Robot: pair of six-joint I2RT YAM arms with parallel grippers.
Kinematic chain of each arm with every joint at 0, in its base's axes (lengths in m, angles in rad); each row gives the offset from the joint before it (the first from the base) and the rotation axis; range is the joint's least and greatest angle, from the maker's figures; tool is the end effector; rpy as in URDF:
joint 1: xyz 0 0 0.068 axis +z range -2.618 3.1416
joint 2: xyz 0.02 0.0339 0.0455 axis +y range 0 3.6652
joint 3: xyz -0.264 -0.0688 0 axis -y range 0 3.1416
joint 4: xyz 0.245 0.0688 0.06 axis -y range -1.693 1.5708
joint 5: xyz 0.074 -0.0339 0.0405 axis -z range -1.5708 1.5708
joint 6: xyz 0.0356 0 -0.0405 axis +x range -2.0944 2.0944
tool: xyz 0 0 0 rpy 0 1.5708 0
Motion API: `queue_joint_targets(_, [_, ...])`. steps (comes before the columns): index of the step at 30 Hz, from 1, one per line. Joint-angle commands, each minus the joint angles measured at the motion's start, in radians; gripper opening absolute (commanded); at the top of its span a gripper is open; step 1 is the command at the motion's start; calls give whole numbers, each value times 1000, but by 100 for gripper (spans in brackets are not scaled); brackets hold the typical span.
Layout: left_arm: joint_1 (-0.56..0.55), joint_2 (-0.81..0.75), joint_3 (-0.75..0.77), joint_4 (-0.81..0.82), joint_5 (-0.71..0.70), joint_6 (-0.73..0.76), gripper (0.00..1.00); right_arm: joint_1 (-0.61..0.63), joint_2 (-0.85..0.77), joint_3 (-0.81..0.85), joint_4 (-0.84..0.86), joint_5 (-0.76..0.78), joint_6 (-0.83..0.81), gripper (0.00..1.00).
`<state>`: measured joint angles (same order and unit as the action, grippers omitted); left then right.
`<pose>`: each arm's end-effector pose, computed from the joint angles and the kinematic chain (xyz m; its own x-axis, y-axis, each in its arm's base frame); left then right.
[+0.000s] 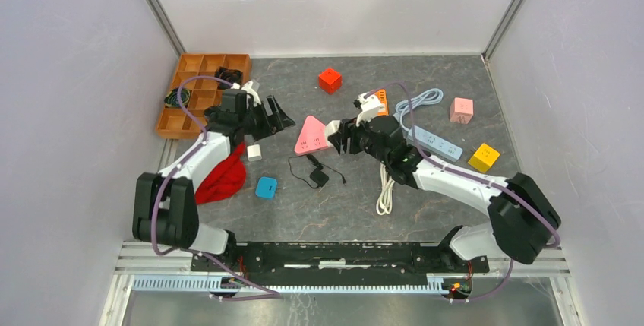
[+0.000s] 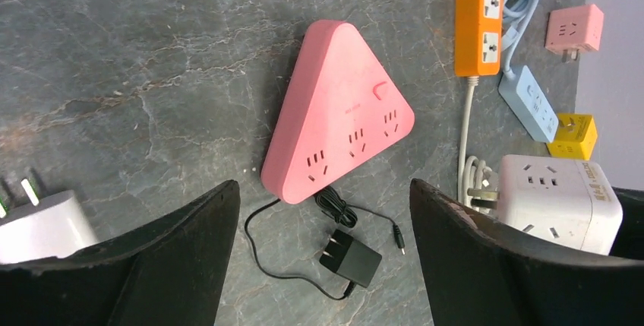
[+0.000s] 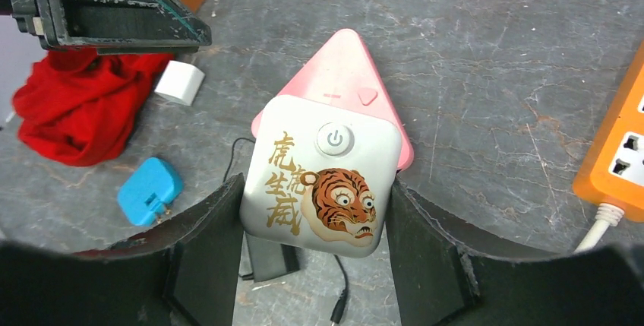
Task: Insert the plug
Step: Insert the plug into the socket.
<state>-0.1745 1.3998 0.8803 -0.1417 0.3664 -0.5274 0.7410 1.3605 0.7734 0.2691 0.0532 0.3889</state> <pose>0.2954 -0.0650 0.2383 -0.7443 -0.3459 -0.5713 0.0763 0.8057 -0.5873 0.2272 0.2053 0.2517 -0.4549 0.0970 -0.8852 -0.5018 0.7933 0.3448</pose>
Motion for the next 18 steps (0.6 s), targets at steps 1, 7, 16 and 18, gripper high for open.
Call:
queue_joint_targets(1, [3,109,90,15,116,-65,85,16,59,14,167,76,-44,32])
queue_joint_targets(7, [3,137,102,-7,158,-47,80,7,91,88,91,-89,-42,34])
queue_joint_targets(16, [3,221,85,24,189,-65,76,7,135,31,241,61,-90,31])
queue_joint_targets(18, [3,237,85,26,180,-63,75,7,171,41,260,84,-107,31])
